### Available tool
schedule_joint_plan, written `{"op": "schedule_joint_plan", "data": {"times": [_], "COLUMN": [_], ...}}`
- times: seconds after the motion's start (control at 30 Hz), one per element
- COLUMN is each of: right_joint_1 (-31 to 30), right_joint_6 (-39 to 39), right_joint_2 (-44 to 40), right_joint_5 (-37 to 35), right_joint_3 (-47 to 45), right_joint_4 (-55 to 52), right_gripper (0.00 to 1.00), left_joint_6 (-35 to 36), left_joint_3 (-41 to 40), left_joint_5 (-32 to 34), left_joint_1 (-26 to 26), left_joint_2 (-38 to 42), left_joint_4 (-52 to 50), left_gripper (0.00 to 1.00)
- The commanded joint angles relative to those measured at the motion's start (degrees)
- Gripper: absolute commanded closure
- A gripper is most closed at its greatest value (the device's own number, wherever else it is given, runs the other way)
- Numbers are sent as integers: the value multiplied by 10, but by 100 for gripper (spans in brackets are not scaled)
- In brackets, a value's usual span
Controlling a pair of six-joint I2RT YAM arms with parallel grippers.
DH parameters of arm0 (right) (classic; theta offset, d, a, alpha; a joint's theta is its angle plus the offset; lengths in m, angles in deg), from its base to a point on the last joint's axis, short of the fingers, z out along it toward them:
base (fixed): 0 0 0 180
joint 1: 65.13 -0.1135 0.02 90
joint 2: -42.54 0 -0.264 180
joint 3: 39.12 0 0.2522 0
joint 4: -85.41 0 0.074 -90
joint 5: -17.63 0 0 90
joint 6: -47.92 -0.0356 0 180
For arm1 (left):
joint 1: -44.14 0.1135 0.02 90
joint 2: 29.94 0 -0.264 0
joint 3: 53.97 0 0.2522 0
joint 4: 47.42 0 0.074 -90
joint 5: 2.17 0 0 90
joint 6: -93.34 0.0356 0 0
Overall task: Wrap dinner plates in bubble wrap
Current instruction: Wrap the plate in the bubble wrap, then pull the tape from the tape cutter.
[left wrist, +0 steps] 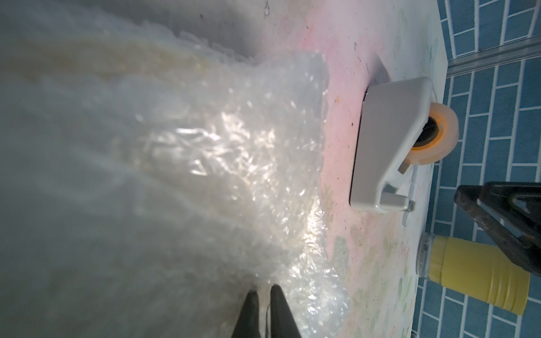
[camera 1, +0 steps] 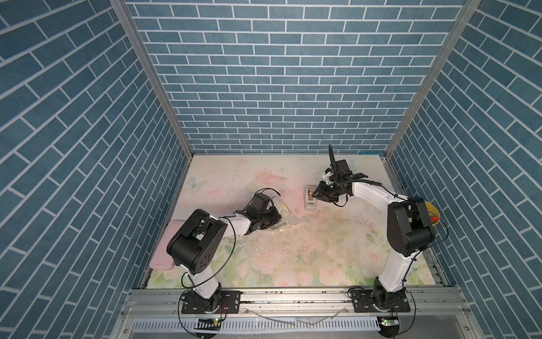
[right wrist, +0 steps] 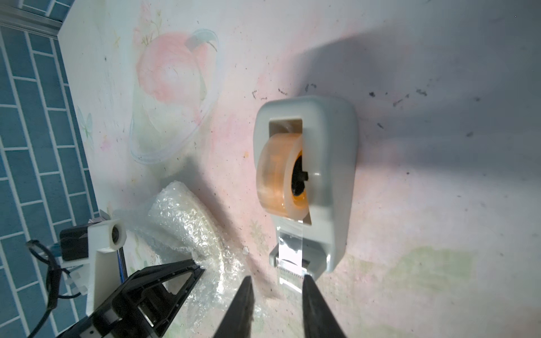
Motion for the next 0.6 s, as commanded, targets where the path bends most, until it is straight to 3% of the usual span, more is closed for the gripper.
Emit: {"op": "schedule_joint_plan", "data": {"times": [0.0, 0.57], "right_joint_1": [14, 32], "right_joint_6": [13, 2], "right_joint_2": [21, 64], "right_joint_5": [32, 103], "right_joint_3": [-18, -40], "right_joint_4": [33, 123], "right_gripper": [73, 74], "left_joint_6": [5, 4], "left_joint_3": [-23, -23], "left_joint_5": [0, -9], "left_joint_1": [1, 1], "left_joint_2": [-13, -22], "left_joint_4": [-68, -66], "left_gripper": [88, 88]}}
